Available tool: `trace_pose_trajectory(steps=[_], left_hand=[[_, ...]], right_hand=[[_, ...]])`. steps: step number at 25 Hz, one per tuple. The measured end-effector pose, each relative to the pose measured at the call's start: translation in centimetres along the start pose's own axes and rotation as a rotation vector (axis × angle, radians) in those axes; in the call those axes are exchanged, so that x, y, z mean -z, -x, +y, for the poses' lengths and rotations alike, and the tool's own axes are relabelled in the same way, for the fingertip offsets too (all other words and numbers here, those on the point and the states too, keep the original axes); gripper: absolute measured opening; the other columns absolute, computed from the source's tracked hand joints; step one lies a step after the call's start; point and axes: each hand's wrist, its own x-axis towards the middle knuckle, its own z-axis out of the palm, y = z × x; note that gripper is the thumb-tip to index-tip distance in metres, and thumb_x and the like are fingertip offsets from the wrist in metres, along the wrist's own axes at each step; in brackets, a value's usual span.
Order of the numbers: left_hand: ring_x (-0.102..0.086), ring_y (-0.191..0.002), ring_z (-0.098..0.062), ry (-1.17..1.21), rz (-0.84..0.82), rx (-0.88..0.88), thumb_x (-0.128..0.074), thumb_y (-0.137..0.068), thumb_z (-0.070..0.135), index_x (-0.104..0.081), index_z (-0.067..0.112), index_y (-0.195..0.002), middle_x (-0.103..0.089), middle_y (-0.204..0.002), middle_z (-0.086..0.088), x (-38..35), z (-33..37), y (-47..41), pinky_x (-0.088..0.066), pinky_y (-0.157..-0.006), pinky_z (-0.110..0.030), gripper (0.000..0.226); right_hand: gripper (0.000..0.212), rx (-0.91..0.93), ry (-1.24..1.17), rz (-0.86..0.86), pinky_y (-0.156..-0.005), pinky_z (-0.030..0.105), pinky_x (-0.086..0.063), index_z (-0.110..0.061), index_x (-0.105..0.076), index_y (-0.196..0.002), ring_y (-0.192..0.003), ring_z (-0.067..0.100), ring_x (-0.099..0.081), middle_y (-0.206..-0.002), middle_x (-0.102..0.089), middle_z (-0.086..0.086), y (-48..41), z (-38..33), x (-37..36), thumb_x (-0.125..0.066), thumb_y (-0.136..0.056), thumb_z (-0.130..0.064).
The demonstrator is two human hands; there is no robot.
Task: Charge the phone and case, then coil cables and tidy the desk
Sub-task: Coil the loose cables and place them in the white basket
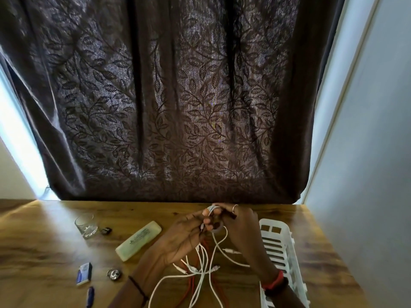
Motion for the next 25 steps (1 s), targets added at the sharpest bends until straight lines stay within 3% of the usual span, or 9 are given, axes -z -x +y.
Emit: trace_pose_trajectory(steps=[1,2,4,10,13,16,18,21,25], left_hand=[[-0.057,-0.065,-0.007,-0.101,0.115,-0.026,-0.047,-0.09,0.007,-0.069,-0.002,-0.099,-0.056,-0.074,-0.005,-0.9,4.1,-0.6,-0.055,-0.067,-0.017,0.026],[-0.057,-0.066,-0.008,-0.165,-0.004,-0.09,-0.048,-0.089,0.008,-0.069,-0.002,-0.1,-0.057,-0.074,-0.005,-1.3,2.9,-0.9,-0.055,-0.068,-0.017,0.025],[-0.061,-0.069,-0.009,-0.269,0.062,-0.168,-0.055,-0.085,0.012,-0.07,-0.001,-0.098,-0.062,-0.078,-0.008,-3.3,3.4,-1.1,-0.056,-0.072,-0.02,0.025],[-0.067,-0.097,-0.023,-0.643,0.146,-0.153,-0.06,-0.087,0.026,-0.071,0.008,-0.102,-0.071,-0.104,-0.014,-2.8,4.0,-1.7,-0.049,-0.094,-0.038,0.027],[-0.068,-0.085,-0.015,-0.547,0.128,-0.173,-0.06,-0.082,0.024,-0.074,0.011,-0.091,-0.073,-0.087,-0.005,-3.1,3.4,-1.8,-0.053,-0.083,-0.028,0.021],[-0.068,-0.085,-0.016,-0.496,0.086,-0.245,-0.055,-0.086,0.018,-0.072,0.007,-0.095,-0.072,-0.087,-0.006,-3.8,3.1,-2.0,-0.055,-0.08,-0.027,0.022],[-0.067,-0.084,-0.019,-0.461,0.151,-0.308,-0.055,-0.086,0.014,-0.07,0.003,-0.099,-0.072,-0.087,-0.008,-4.1,3.0,-2.5,-0.057,-0.077,-0.026,0.023],[-0.065,-0.091,-0.028,-0.482,0.269,-0.357,-0.056,-0.087,0.009,-0.07,0.004,-0.102,-0.071,-0.092,-0.016,-4.2,2.5,-3.2,-0.054,-0.086,-0.034,0.021],[-0.067,-0.101,-0.026,-0.624,0.267,-0.412,-0.057,-0.088,0.012,-0.072,0.016,-0.103,-0.072,-0.102,-0.011,-4.4,1.7,-3.5,-0.051,-0.093,-0.037,0.021]], right_hand=[[0.026,-0.027,-0.059,-0.025,-0.068,0.004,-0.044,-0.026,-0.071,-0.102,-0.078,-0.007,-0.061,-0.091,-0.071,-0.015,0.1,0.0,0.3,-0.056,-0.087,-0.01],[0.025,-0.051,-0.146,-0.047,-0.069,0.006,-0.046,-0.027,-0.072,-0.096,-0.077,-0.007,-0.063,-0.086,-0.071,-0.016,0.0,0.1,0.5,-0.057,-0.086,-0.009],[0.023,-0.118,-0.333,-0.089,-0.072,0.016,-0.054,-0.024,-0.074,-0.092,-0.079,0.001,-0.068,-0.082,-0.074,-0.008,0.2,0.4,1.1,-0.061,-0.083,-0.007],[0.026,-0.286,-0.615,-0.197,-0.077,0.03,-0.057,-0.012,-0.062,-0.102,-0.086,0.017,-0.071,-0.09,-0.074,0.005,0.1,1.2,2.5,-0.066,-0.08,0.001],[0.03,-0.383,-1.058,-0.473,-0.075,0.032,-0.058,-0.003,-0.06,-0.106,-0.09,0.024,-0.069,-0.098,-0.07,0.014,-0.2,1.9,3.5,-0.063,-0.077,0.007],[0.047,-0.291,-1.296,-0.61,-0.078,0.034,-0.057,-0.004,-0.057,-0.108,-0.096,0.03,-0.066,-0.108,-0.065,0.021,-0.1,2.7,3.6,-0.078,-0.066,0.0],[0.053,-0.222,-1.226,-0.526,-0.08,0.035,-0.057,-0.012,-0.053,-0.113,-0.095,0.029,-0.067,-0.105,-0.067,0.021,-0.1,2.6,3.1,-0.078,-0.067,-0.005],[0.048,-0.13,-0.851,-0.222,-0.072,0.031,-0.058,-0.025,-0.048,-0.118,-0.084,0.023,-0.071,-0.09,-0.073,0.012,0.1,2.0,2.4,-0.068,-0.078,-0.007],[0.024,0.087,-0.263,0.147,-0.067,0.019,-0.055,-0.038,-0.056,-0.1,-0.079,0.009,-0.067,-0.09,-0.069,-0.004,0.9,2.6,0.6,-0.068,-0.084,-0.025]])
